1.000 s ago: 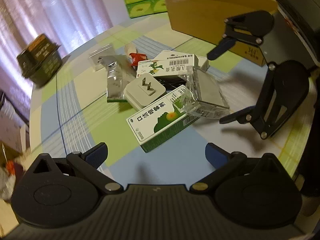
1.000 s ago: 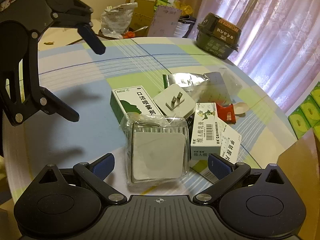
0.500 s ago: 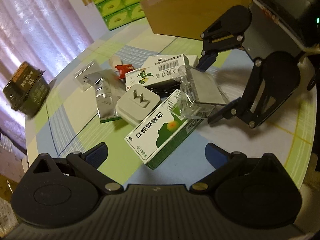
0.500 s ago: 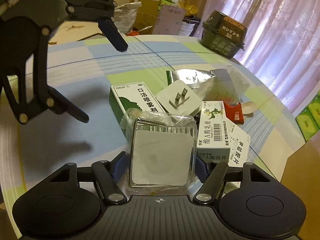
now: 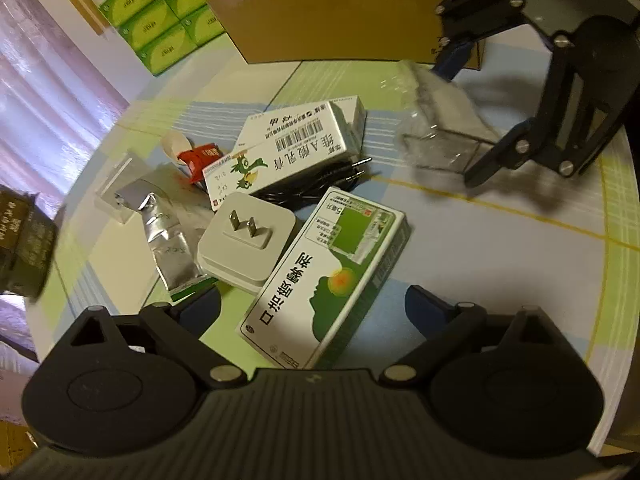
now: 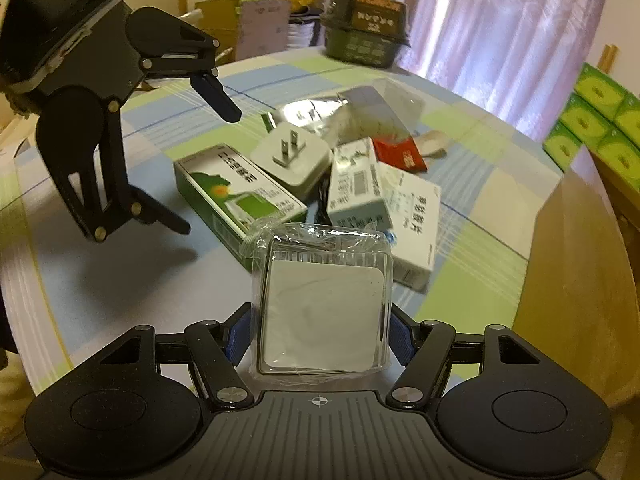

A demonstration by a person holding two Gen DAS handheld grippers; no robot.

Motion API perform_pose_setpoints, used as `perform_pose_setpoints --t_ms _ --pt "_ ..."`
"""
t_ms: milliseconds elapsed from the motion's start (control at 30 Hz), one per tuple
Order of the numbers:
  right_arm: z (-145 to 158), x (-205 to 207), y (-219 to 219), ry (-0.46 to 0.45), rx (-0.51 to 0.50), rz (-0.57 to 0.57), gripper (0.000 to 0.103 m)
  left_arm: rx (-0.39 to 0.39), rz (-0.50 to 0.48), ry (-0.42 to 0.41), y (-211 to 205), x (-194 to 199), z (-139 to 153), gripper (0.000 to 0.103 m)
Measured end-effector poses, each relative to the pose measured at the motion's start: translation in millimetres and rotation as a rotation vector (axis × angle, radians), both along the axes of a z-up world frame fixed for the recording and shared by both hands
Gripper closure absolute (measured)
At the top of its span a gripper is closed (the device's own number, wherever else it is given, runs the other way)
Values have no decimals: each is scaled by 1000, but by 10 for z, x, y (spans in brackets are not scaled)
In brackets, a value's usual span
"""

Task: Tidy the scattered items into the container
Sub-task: 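Grasp the green-and-white medicine box with the left gripper while the right gripper holds the wrapped box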

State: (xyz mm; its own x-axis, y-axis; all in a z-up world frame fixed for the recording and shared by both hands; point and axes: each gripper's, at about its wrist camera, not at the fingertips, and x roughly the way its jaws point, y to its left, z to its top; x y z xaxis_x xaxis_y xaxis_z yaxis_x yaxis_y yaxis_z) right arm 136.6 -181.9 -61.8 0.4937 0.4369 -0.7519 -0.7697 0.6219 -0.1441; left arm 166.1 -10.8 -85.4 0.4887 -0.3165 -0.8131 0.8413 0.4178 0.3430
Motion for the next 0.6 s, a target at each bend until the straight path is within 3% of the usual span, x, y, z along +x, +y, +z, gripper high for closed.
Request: perform_pose_setpoints --t_ms 200,400,533,600 --pt "-9 3 4 2 8 -13 33 -25 39 103 70 139 -92 15" --pt "-14 18 0 6 22 -18 33 -48 40 223 82 2 99 30" --pt "-19 37 -8 7 30 -30 33 -46 66 116 70 41 130 27" --pt "-17 36 -15 3 29 -33 33 -52 83 119 65 170 88 25"
